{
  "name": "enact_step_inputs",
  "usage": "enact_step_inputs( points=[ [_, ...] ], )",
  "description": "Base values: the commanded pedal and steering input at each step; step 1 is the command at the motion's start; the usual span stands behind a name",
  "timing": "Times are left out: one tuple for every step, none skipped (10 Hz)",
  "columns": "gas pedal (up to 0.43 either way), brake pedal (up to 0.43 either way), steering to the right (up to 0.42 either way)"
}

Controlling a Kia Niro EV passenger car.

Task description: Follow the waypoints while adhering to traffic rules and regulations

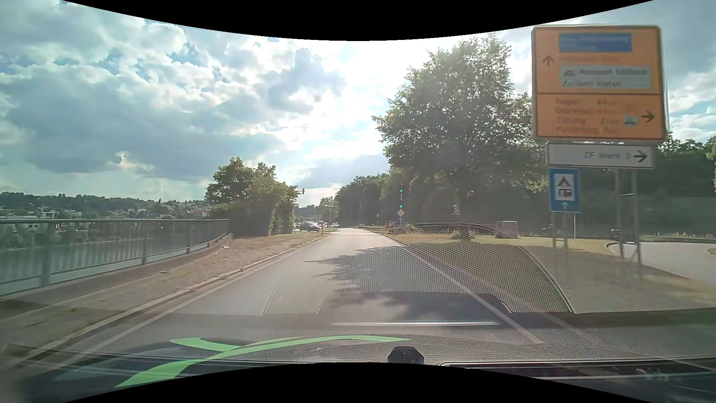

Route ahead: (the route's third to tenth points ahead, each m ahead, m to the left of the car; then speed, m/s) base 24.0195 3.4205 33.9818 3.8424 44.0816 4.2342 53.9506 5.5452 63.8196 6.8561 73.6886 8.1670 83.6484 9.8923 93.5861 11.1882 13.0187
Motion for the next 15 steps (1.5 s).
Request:
enact_step_inputs(
  points=[
    [0.177,0.0,-0.01],
    [0.22,0.0,-0.01],
    [0.24,0.0,-0.01],
    [0.24,0.0,-0.011],
    [0.228,0.0,-0.01],
    [0.209,0.0,-0.01],
    [0.209,0.0,-0.01],
    [0.197,0.0,-0.011],
    [0.197,0.0,-0.011],
    [0.197,0.0,-0.012],
    [0.197,0.0,-0.013],
    [0.197,0.0,-0.013],
    [0.197,0.0,-0.013],
    [0.197,0.0,-0.013],
    [0.197,0.0,-0.013]
  ],
)
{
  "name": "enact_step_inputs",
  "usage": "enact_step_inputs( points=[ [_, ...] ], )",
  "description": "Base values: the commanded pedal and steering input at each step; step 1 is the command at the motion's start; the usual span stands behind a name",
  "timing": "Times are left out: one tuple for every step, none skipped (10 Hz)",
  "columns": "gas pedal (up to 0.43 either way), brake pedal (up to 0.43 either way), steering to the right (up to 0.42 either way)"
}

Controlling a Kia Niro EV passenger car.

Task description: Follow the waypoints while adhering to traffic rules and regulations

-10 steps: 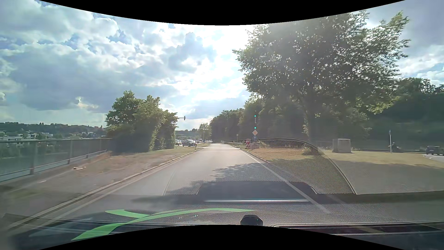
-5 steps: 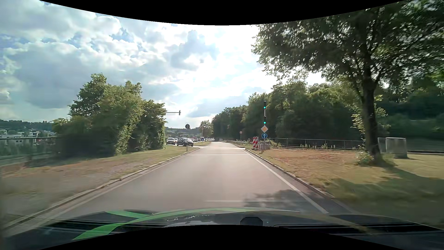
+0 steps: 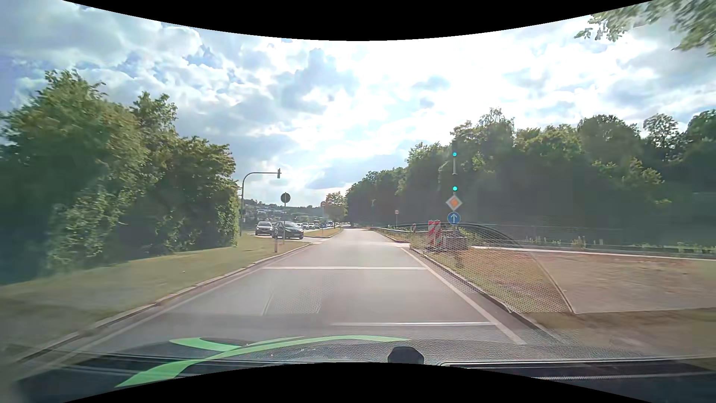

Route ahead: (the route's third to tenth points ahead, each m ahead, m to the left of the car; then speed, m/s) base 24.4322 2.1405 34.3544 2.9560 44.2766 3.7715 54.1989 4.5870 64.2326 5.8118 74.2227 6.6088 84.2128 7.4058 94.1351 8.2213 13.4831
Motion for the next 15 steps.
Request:
enact_step_inputs(
  points=[
    [0.197,0.0,-0.013],
    [0.197,0.0,-0.012],
    [0.197,0.0,-0.011],
    [0.197,0.0,-0.011],
    [0.197,0.0,-0.011],
    [0.197,0.0,-0.011],
    [0.197,0.0,-0.01],
    [0.197,0.0,-0.01],
    [0.197,0.0,-0.01],
    [0.197,0.0,-0.01],
    [0.197,0.0,-0.01],
    [0.197,0.0,-0.01],
    [0.197,0.0,-0.008],
    [0.197,0.0,-0.007],
    [0.197,0.0,-0.007]
  ],
)
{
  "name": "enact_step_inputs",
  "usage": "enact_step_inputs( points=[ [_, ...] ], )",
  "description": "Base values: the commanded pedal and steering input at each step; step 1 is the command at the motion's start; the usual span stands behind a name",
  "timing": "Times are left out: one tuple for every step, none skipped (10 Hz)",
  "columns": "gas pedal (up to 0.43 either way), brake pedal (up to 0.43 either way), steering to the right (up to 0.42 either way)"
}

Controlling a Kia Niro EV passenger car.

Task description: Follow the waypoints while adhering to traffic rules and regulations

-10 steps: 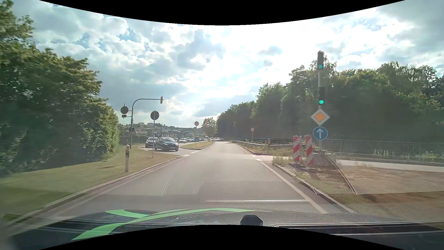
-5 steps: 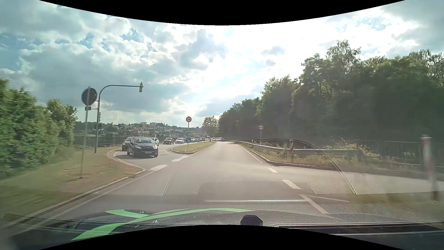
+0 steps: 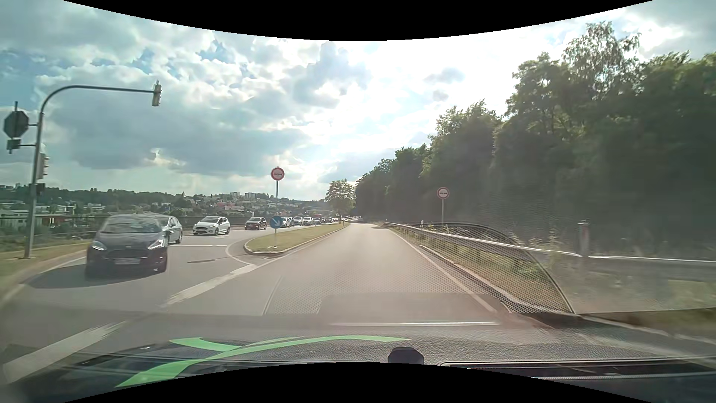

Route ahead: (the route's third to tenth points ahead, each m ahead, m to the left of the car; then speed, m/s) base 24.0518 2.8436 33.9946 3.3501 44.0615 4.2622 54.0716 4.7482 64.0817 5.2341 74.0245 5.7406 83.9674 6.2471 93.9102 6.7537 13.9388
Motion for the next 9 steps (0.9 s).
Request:
enact_step_inputs(
  points=[
    [0.197,0.0,-0.007],
    [0.197,0.0,-0.007],
    [0.197,0.0,-0.007],
    [0.197,0.0,-0.006],
    [0.197,0.0,-0.006],
    [0.197,0.0,-0.006],
    [0.197,0.0,-0.005],
    [0.197,0.0,-0.004],
    [0.197,0.0,-0.004]
  ],
)
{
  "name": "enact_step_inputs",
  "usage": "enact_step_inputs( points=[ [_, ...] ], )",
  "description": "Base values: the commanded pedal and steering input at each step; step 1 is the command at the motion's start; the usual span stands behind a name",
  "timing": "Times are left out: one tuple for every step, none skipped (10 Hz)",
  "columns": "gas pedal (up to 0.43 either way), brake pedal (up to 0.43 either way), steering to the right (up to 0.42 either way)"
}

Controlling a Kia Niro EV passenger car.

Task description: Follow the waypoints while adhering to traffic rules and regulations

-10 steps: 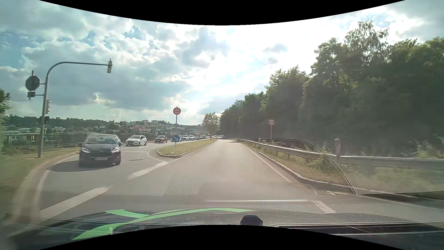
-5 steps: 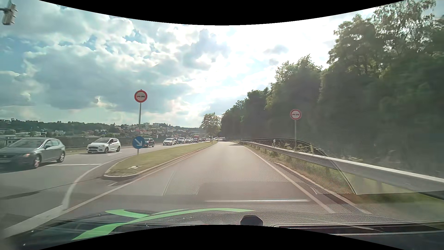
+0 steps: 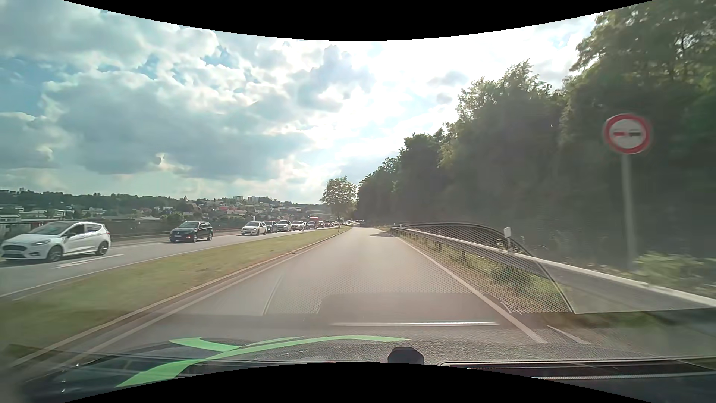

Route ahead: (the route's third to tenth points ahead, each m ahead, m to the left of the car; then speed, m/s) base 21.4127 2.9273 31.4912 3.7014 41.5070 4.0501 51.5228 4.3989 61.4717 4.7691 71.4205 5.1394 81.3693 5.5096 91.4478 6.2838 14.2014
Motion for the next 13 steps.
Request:
enact_step_inputs(
  points=[
    [0.197,0.0,-0.005],
    [0.197,0.0,-0.004],
    [0.197,0.0,-0.004],
    [0.197,0.0,-0.004],
    [0.197,0.0,-0.004],
    [0.197,0.0,-0.005],
    [0.197,0.0,-0.005],
    [0.197,0.0,-0.005],
    [0.197,0.0,-0.005],
    [0.197,0.0,-0.006],
    [0.197,0.0,-0.006],
    [0.197,0.0,-0.006],
    [0.197,0.0,-0.006]
  ],
)
